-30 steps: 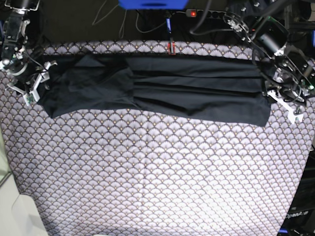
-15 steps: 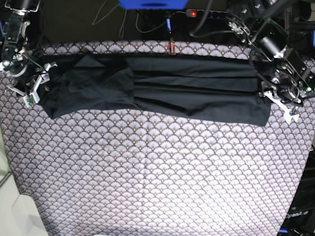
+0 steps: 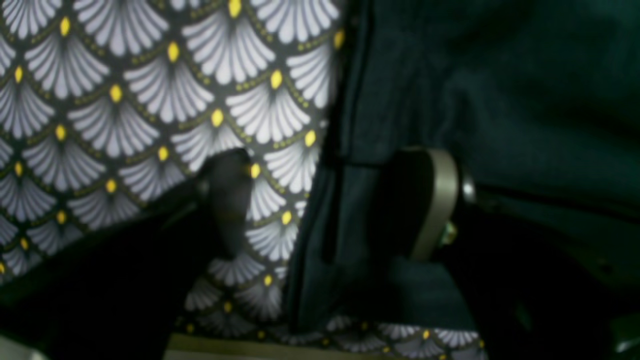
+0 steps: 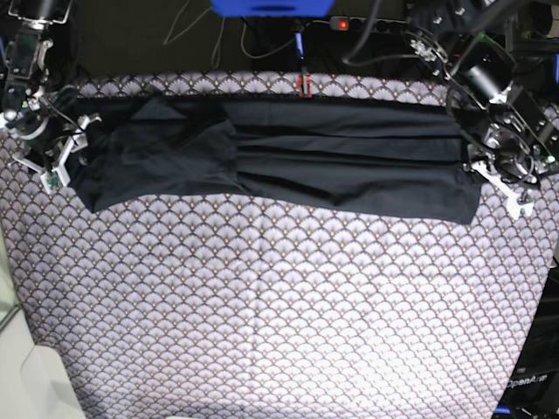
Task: Fold the T-shirt properly
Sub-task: 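Move the left gripper to its end of the strip and grasp it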
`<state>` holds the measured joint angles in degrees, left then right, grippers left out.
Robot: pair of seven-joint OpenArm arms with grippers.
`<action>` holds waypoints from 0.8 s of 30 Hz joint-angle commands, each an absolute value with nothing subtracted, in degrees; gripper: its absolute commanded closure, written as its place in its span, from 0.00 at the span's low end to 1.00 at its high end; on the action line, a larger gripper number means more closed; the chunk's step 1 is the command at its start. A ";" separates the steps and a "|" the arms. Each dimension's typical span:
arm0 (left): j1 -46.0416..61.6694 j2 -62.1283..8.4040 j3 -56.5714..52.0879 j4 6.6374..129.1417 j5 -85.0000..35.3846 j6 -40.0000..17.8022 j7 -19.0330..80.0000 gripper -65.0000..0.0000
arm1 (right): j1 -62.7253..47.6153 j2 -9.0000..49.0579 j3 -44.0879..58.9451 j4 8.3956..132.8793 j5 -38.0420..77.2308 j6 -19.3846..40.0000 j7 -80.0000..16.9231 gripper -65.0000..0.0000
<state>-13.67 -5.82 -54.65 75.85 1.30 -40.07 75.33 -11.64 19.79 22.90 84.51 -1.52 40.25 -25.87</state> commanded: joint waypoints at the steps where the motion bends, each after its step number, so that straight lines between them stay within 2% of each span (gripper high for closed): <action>1: -14.37 -5.41 -54.46 76.44 0.84 -40.00 75.47 0.33 | -11.03 20.62 23.16 85.32 -1.01 40.00 -24.84 0.49; 19: -11.38 -3.47 -54.37 76.44 0.40 -40.00 75.56 0.34 | -10.24 20.62 23.16 85.32 -1.01 40.00 -25.01 0.49; 21: -11.30 -3.56 -54.37 76.44 0.40 -40.00 75.56 0.42 | -10.24 20.62 23.16 85.32 -1.01 40.00 -25.01 0.49; 24: -11.12 -3.65 -54.37 76.44 0.40 -40.00 75.56 0.67 | -10.24 20.62 23.16 85.32 -1.01 40.00 -25.01 0.49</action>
